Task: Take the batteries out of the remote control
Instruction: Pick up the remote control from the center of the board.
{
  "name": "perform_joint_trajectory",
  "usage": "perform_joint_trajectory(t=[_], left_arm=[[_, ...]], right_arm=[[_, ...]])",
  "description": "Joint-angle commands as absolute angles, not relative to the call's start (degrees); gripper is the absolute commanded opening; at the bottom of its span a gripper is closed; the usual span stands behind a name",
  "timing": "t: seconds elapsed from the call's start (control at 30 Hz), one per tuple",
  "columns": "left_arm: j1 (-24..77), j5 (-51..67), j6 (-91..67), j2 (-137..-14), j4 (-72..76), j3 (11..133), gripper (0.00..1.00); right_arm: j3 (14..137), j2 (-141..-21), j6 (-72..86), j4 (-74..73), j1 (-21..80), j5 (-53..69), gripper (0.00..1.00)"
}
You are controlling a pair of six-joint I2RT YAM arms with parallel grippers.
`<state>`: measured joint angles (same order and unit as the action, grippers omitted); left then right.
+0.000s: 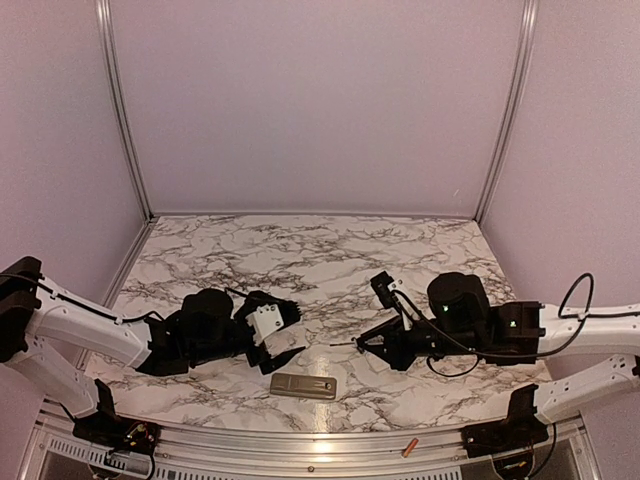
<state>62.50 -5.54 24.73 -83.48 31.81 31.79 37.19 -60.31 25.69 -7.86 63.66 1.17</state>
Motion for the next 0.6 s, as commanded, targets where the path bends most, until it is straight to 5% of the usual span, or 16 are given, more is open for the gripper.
perform_joint_trajectory(t=[0.0,0.57], left_arm=[[62.5,-9.0,21.1,-82.8,33.4,28.1,0.99],[62.4,16.8,22.3,-88.9,21.0,31.5,0.98]], right_arm=[[36.7,-59.6,24.9,-8.3,63.0,2.4,0.0],[35.1,-58.6,25.1,-9.1,62.6,3.7,0.0]])
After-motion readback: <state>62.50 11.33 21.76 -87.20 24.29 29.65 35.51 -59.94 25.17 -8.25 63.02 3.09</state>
